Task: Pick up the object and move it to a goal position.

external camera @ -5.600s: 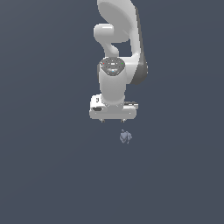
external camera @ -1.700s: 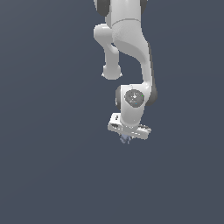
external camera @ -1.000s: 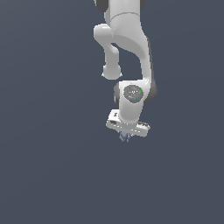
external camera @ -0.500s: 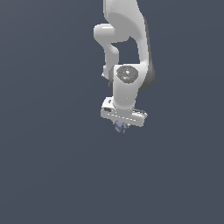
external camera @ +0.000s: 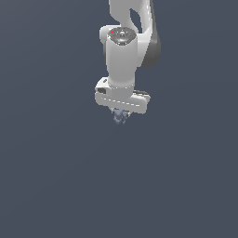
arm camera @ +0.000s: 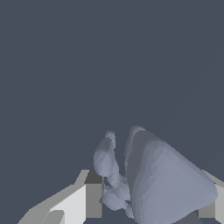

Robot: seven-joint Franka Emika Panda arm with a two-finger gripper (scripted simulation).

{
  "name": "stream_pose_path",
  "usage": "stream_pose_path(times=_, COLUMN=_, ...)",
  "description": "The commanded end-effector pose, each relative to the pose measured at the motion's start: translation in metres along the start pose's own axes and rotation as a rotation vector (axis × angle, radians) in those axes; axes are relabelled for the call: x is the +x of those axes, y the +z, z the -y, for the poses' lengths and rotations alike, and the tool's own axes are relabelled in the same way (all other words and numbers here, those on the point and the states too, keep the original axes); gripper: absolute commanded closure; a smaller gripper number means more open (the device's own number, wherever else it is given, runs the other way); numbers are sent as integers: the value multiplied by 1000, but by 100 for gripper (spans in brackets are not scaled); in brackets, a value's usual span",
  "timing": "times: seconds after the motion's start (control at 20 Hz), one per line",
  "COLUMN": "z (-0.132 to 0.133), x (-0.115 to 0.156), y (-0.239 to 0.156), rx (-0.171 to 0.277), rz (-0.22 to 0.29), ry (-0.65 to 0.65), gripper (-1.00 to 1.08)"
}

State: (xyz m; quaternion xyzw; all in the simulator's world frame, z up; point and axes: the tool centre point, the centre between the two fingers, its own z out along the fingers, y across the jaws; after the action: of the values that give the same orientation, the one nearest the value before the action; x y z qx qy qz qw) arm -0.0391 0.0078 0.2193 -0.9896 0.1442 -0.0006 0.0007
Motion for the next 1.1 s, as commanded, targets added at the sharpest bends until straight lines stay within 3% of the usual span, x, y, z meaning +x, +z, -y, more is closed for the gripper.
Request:
stream_pose_path(times=0.0, z=-13, x=-6, y=-27, rx=1, rz=0, ry=0, gripper=108)
stream_pose_path(times=1.05, z=-115, x=-46, y=-243, rx=0, rz=1, ry=0, gripper=108)
